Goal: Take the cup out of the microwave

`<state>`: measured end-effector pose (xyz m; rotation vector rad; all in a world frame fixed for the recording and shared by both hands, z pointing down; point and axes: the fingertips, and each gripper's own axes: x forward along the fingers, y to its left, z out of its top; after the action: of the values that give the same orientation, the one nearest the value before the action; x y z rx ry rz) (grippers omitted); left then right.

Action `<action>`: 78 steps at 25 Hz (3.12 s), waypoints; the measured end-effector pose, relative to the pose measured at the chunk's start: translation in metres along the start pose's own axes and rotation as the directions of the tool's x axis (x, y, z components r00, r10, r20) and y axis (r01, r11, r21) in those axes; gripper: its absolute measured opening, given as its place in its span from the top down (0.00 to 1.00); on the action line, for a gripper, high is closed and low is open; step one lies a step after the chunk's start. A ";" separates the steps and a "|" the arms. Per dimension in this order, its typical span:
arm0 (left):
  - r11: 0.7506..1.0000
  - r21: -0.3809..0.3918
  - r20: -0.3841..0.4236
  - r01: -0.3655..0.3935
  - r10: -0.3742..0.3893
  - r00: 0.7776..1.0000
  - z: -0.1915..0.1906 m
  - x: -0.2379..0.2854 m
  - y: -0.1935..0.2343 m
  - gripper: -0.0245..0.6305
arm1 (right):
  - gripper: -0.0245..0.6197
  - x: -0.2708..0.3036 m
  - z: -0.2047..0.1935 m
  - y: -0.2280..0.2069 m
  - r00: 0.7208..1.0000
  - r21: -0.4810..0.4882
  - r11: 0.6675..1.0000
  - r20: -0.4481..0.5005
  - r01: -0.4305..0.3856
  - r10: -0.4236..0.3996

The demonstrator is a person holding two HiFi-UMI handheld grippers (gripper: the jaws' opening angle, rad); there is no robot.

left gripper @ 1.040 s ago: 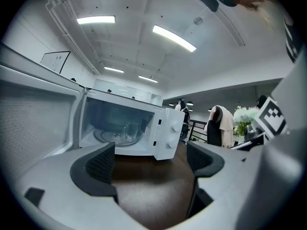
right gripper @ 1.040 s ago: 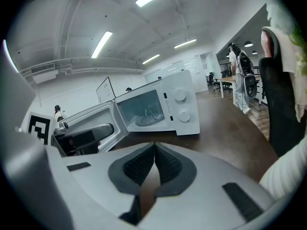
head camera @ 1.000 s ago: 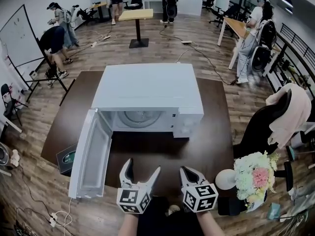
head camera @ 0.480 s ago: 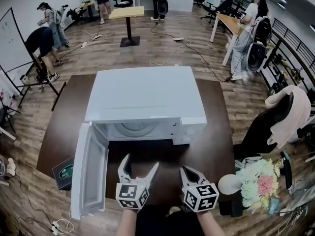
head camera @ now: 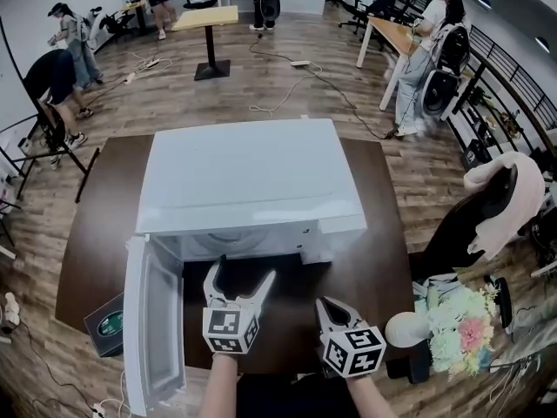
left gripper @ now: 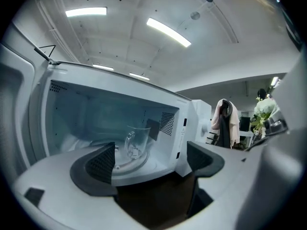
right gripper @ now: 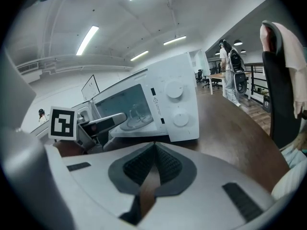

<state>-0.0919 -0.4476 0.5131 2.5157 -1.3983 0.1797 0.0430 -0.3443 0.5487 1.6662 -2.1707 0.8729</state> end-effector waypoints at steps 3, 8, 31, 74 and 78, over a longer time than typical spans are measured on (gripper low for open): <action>1.000 0.009 0.000 0.003 -0.003 1.000 0.005 0.016 0.011 0.29 | 0.97 0.004 0.000 0.000 1.000 0.005 1.000 -0.009 0.009 -0.009; 1.000 0.013 -0.001 -0.002 0.002 1.000 0.010 0.041 0.029 0.29 | 0.97 0.012 -0.003 0.001 0.999 0.011 1.000 -0.031 0.019 -0.018; 0.995 0.092 -0.003 0.036 -0.036 0.999 0.017 0.138 0.052 0.29 | 0.97 0.017 -0.028 -0.006 0.991 0.012 0.998 -0.115 0.067 -0.065; 0.980 0.194 -0.085 -0.046 0.064 0.994 -0.001 0.122 0.038 0.40 | 0.97 -0.002 -0.033 -0.012 0.994 0.023 0.998 -0.095 0.057 -0.055; 0.978 0.197 -0.072 -0.060 0.076 0.994 0.004 0.111 0.036 0.40 | 0.97 -0.007 -0.033 -0.009 0.995 0.021 0.999 -0.087 0.046 -0.044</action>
<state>-0.0642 -0.5576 0.5404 2.5832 -1.5022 0.4459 0.0490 -0.3198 0.5733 1.6500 -2.0655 0.9433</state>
